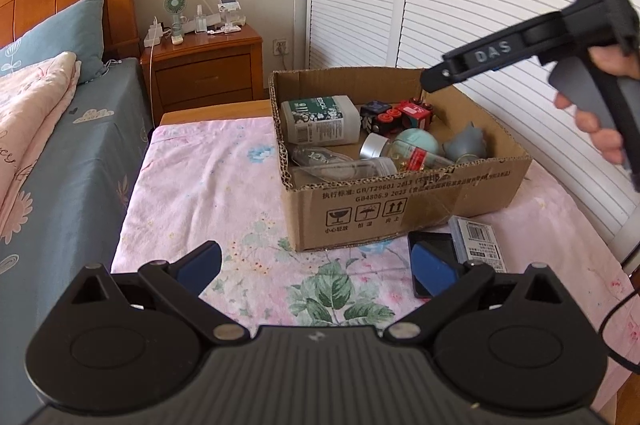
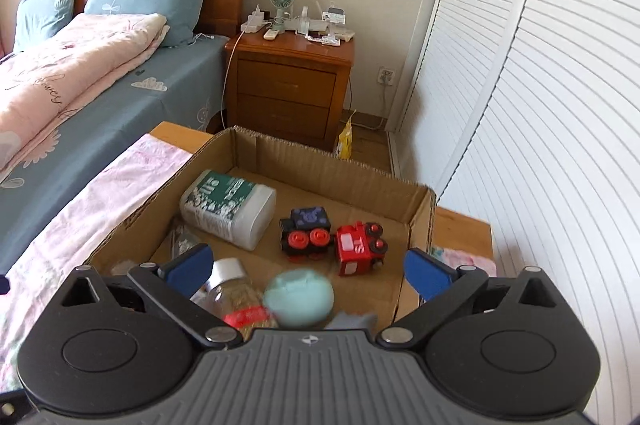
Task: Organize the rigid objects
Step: 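Move the right tool to the clear boxed pack while the left tool grasps the black timer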
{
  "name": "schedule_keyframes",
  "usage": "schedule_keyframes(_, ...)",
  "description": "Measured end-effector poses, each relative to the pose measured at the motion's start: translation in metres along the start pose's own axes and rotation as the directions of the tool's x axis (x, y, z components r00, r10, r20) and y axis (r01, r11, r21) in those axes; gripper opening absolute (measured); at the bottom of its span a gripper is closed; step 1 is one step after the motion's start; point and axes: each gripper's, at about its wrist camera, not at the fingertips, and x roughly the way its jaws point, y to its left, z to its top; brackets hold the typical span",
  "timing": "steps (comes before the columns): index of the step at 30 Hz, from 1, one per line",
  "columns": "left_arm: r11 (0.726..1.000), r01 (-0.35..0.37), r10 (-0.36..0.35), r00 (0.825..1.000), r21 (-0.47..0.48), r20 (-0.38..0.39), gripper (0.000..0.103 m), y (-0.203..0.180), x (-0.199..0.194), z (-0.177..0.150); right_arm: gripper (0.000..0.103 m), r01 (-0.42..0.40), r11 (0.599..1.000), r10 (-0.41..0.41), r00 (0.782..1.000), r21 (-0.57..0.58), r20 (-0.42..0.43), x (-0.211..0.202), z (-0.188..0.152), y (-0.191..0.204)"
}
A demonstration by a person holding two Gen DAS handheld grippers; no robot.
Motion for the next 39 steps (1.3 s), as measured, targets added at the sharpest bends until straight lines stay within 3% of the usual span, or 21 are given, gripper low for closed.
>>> schedule_keyframes(13,1.000,-0.026,0.027,0.999,0.013,-0.025,0.101,-0.007,-0.005,-0.008,0.103,0.022,0.979,-0.013,0.999,0.205,-0.046,-0.030,-0.074,0.003)
schedule_keyframes(22,0.999,-0.037,0.037,0.998,0.002,-0.042,0.101,-0.004,-0.003,-0.015,0.103,0.038,0.950,0.003,0.992,0.310,-0.130,-0.009,-0.121,0.016)
schedule_keyframes(29,0.998,-0.054,0.054,0.997,0.013,-0.055,0.101,-0.003,0.001,-0.021,0.103,0.065,0.950,-0.009,0.984,0.306,-0.181,0.014,-0.136,0.027)
schedule_keyframes(39,0.999,-0.034,0.035,0.997,0.017,-0.067,0.101,-0.014,0.009,-0.016,0.103,0.095,0.947,-0.040,0.983,0.309,-0.178,0.015,-0.149,0.012)
